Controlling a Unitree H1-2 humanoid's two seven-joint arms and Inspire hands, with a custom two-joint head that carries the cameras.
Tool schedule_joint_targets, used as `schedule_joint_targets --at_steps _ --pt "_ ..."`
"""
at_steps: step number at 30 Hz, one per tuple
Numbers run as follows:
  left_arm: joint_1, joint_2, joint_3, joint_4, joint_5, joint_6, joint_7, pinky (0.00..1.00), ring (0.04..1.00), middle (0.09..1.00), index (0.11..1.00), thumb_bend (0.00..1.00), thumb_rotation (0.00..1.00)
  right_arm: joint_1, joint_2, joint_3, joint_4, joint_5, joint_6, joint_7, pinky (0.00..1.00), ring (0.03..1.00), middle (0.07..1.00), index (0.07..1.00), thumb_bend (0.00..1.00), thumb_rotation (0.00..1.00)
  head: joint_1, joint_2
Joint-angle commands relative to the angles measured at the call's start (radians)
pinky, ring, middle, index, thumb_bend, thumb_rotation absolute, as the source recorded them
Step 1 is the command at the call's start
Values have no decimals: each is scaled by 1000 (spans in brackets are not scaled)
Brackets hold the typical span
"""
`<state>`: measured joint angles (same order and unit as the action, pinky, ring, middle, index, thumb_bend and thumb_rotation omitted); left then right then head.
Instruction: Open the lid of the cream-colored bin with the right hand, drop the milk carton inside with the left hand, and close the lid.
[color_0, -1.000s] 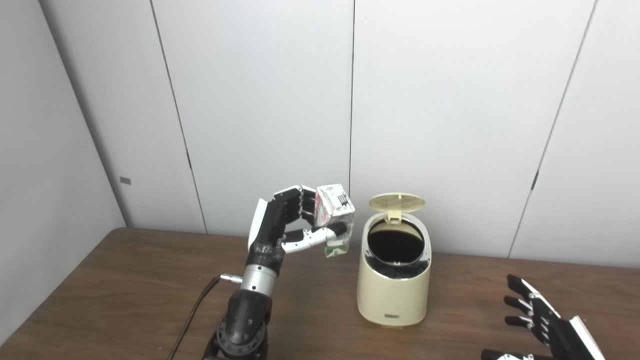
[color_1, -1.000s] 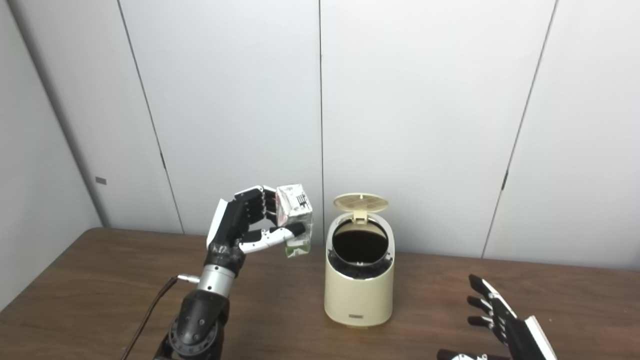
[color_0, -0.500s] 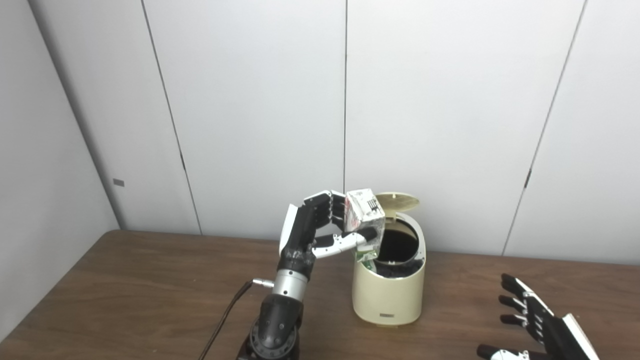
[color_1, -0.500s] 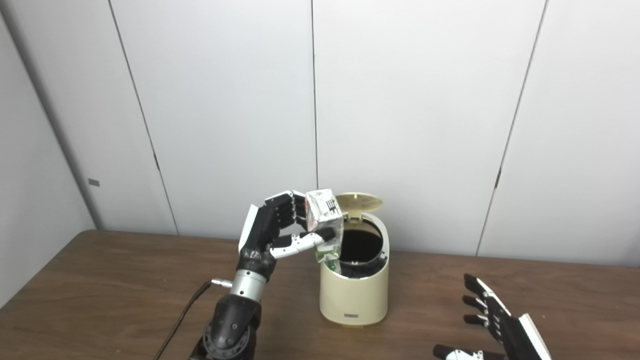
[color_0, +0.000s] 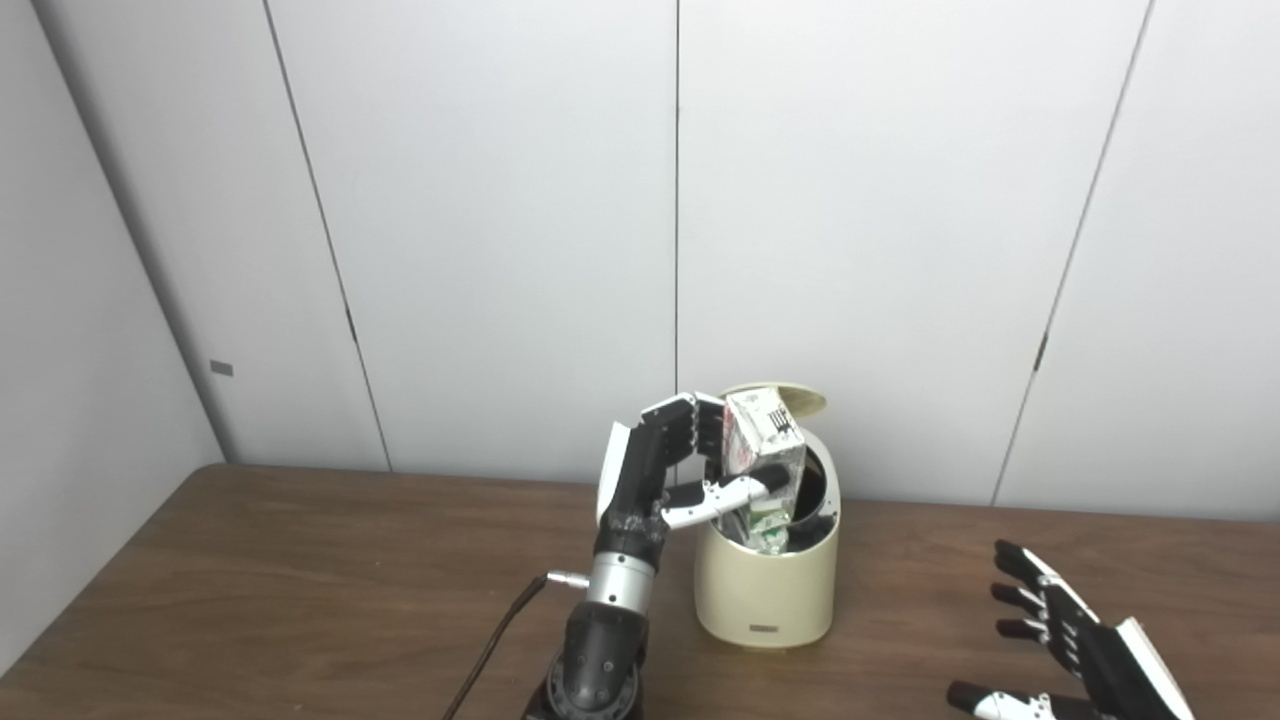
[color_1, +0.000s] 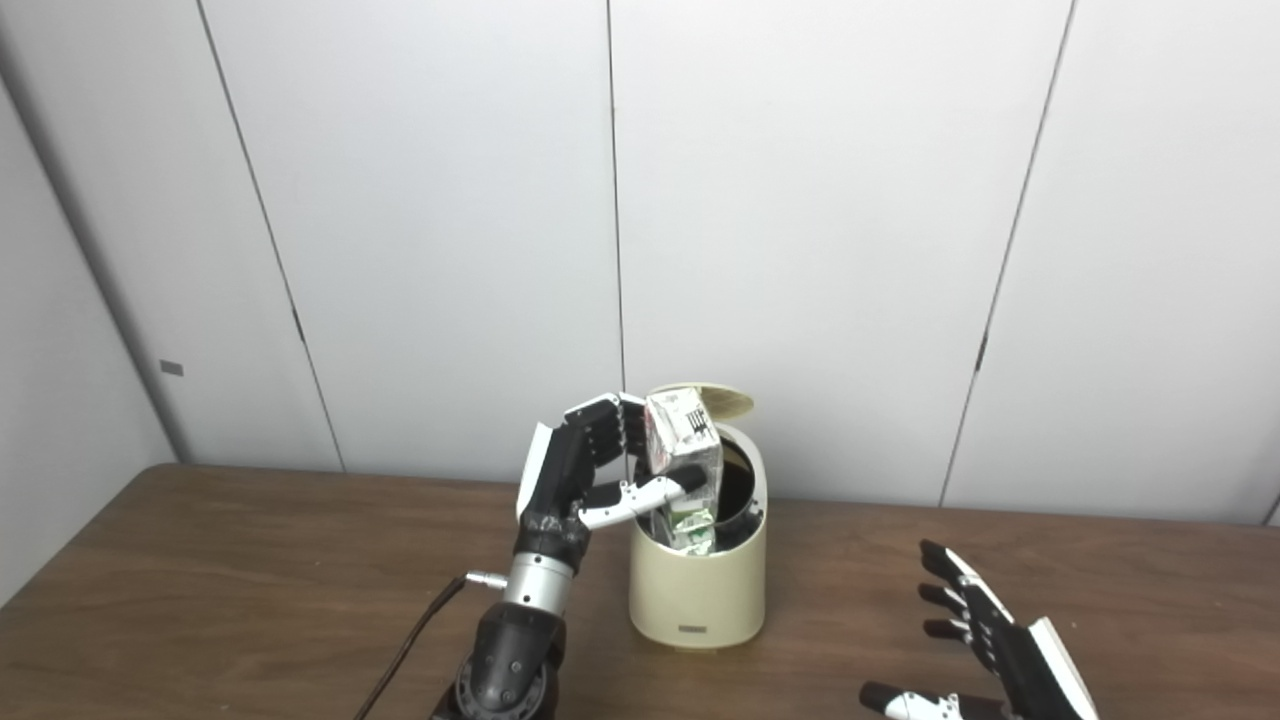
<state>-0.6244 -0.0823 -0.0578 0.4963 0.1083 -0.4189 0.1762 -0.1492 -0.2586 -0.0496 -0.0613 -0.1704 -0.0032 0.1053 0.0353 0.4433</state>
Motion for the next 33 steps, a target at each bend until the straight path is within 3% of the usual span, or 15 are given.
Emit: schedule_joint_targets --at_steps 1,7,17,33 --pt "-70 -9 -10 -11 -13 -51 22 460 493 478 501 521 0 -26 -17 -8 -33 -8 -33 -20 749 851 911 910 789 268 0 3" --pt "-92 -11 -24 44 -34 -51 40 462 494 482 496 520 0 -24 -13 -13 -20 9 -49 -18 744 857 914 914 781 297 -4 8" --pt "-111 6 -65 120 -28 -51 162 458 483 480 497 520 0 -18 -16 -18 -13 18 -52 -14 742 862 916 913 804 359 -9 15" --pt "-123 83 -258 187 19 -51 417 470 482 483 493 522 0 -9 -19 -22 -18 48 -43 -9 740 869 924 916 828 410 -10 20"
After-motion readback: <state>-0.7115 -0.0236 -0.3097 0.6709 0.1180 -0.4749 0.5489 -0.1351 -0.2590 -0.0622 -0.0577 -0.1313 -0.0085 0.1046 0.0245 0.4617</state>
